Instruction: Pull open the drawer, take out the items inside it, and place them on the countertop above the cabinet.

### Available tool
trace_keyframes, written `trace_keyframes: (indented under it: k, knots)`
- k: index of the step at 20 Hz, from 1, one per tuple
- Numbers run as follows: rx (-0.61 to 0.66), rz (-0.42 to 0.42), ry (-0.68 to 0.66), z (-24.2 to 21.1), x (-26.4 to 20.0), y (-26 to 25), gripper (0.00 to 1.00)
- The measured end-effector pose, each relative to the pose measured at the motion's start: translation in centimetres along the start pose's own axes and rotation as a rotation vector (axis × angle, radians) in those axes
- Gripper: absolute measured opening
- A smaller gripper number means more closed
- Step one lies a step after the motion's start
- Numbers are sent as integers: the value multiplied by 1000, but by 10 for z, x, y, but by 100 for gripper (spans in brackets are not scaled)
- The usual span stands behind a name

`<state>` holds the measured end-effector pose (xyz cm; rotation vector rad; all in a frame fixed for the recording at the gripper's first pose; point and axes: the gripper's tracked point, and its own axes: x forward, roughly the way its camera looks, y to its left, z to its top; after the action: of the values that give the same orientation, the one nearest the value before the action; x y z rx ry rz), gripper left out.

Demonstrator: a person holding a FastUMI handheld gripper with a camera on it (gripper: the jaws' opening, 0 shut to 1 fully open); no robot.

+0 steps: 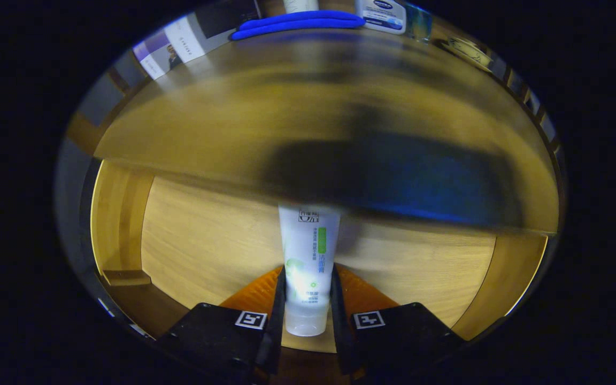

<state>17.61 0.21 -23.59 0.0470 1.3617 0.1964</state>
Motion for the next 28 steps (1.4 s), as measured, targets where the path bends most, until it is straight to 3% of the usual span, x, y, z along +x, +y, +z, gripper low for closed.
trace_keyframes:
  k: [9, 15, 23, 28]
  knots:
    - [-31, 69, -77, -16, -56, 2, 44]
    - [16, 183, -154, -37, -96, 17, 44]
    - [14, 221, -325, -43, -164, 21, 44]
    - [37, 218, -382, -34, -180, 15, 44]
